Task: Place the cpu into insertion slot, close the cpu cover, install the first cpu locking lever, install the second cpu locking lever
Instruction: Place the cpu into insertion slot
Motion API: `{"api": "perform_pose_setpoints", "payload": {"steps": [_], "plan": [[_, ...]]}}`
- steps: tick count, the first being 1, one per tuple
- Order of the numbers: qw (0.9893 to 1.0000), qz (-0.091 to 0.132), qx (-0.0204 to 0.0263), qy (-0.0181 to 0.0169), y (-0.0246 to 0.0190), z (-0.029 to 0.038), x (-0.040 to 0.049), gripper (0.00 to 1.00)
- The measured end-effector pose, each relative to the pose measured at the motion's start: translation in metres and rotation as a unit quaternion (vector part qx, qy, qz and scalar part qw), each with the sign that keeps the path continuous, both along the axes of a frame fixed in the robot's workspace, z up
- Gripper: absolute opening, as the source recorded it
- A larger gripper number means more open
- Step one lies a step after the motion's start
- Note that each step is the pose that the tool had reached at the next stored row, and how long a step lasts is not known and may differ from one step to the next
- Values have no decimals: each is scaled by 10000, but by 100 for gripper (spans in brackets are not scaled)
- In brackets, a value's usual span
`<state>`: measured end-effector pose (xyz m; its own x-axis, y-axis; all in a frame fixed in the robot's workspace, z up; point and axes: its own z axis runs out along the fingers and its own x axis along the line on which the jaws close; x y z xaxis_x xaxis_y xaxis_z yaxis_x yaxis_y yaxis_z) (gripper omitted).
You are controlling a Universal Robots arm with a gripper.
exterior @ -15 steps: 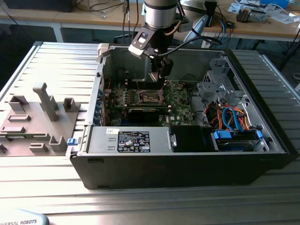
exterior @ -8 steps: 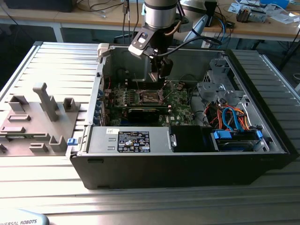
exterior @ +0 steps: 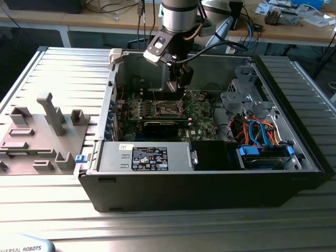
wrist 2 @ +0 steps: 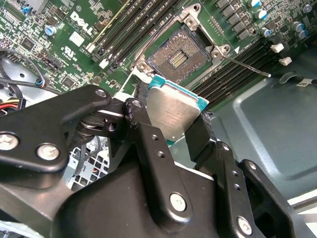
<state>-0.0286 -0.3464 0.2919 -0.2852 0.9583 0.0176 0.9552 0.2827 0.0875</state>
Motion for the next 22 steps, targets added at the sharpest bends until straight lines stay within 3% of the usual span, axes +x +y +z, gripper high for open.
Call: {"api": "perform_pose_setpoints", "payload": {"steps": [22], "plan": [[9999, -110, 0, 0, 0, -13, 0, 54]]}}
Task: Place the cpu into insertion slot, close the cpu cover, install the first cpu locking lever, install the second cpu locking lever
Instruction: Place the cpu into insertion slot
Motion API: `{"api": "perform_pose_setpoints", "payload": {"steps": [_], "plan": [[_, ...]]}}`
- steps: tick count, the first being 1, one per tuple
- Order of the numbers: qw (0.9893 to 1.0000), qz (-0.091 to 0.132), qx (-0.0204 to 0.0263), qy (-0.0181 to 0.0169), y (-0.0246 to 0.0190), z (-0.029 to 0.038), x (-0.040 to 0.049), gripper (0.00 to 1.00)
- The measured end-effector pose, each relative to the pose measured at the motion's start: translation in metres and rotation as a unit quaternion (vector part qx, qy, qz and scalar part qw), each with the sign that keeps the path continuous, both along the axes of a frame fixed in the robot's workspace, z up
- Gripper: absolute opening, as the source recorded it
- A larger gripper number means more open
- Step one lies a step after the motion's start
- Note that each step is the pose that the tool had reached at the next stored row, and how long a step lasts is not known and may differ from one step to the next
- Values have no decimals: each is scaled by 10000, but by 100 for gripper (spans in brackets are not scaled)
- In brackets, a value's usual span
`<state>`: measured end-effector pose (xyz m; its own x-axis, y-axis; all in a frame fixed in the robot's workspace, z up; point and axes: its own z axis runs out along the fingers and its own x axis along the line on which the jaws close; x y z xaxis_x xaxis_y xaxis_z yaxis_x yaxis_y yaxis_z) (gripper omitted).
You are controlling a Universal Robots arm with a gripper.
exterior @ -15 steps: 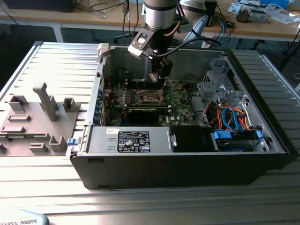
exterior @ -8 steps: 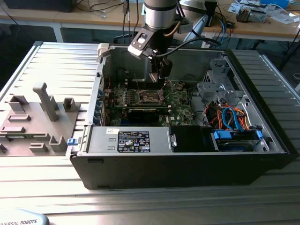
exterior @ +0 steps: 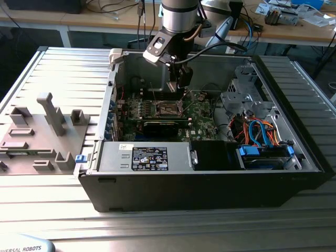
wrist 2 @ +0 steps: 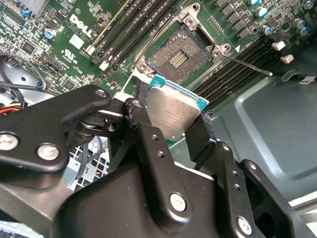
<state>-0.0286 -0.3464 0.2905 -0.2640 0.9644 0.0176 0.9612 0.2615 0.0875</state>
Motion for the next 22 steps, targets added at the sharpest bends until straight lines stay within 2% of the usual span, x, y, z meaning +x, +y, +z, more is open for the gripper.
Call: {"api": "perform_pose_setpoints", "payload": {"steps": [22], "plan": [[10000, -73, -10, 0, 0, -4, 0, 54]]}}
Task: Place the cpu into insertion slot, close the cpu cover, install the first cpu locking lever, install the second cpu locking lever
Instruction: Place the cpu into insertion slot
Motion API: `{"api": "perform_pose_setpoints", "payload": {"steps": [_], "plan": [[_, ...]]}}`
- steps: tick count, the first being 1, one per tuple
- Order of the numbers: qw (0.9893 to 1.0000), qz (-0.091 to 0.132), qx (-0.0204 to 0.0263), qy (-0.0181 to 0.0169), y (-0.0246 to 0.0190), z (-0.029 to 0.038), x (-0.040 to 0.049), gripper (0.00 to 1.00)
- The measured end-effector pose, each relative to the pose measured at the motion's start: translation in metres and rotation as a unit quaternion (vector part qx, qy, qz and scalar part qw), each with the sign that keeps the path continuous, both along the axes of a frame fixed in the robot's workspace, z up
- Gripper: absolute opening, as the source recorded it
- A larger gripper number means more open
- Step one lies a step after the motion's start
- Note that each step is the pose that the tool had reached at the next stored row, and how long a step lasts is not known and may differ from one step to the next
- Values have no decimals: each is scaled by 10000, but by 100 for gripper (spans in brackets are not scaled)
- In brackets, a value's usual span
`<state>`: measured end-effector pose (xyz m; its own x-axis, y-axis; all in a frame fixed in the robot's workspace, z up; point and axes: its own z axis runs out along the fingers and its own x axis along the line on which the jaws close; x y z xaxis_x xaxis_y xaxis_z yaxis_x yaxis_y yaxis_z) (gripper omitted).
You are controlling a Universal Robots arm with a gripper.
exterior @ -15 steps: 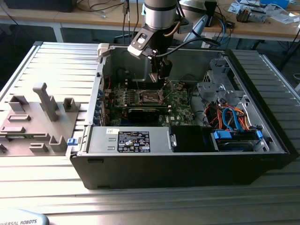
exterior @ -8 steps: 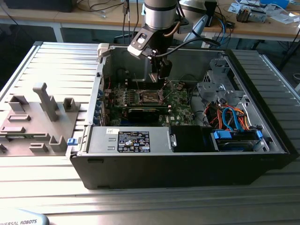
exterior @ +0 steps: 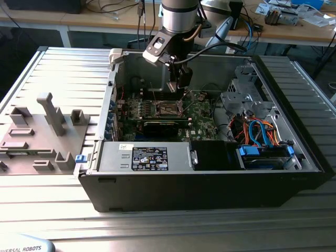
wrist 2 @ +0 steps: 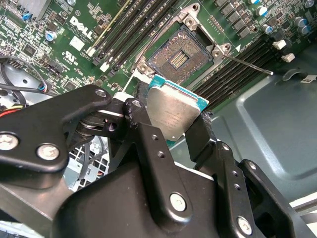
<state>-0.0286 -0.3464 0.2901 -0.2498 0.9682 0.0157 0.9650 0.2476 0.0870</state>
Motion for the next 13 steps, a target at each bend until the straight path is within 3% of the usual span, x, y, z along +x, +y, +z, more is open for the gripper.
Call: {"api": "perform_pose_setpoints", "payload": {"steps": [13], "plan": [[10000, -64, 1, 0, 0, -14, 0, 54]]}}
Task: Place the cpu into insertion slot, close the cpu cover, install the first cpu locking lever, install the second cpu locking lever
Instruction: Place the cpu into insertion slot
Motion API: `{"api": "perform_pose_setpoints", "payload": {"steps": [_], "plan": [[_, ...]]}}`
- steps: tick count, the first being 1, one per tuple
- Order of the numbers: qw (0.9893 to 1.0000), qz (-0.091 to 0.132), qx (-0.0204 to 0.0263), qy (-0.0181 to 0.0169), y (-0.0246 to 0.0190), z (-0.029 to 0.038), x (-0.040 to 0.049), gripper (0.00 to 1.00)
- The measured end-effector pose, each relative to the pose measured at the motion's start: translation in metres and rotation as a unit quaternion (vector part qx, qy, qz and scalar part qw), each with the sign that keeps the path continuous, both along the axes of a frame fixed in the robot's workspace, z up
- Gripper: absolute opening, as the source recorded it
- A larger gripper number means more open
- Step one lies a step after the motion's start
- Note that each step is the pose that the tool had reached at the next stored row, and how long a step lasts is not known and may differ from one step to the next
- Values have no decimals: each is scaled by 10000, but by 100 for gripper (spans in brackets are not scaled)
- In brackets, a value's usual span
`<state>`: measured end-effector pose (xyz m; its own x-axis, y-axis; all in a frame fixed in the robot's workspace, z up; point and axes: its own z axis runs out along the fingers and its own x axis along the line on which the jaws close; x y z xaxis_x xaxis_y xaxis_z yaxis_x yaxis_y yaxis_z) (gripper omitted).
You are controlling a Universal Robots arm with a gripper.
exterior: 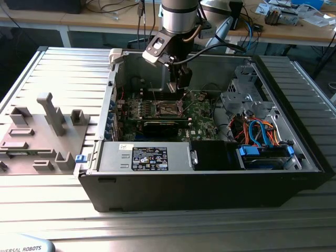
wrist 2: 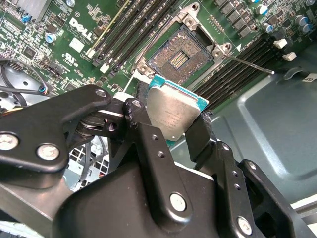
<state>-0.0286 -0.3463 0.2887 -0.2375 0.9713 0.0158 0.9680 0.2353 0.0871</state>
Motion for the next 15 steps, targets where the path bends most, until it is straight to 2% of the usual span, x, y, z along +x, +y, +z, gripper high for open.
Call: {"api": "perform_pose_setpoints", "payload": {"steps": [15], "plan": [[10000, -81, 0, 0, 0, -19, 0, 54]]}}
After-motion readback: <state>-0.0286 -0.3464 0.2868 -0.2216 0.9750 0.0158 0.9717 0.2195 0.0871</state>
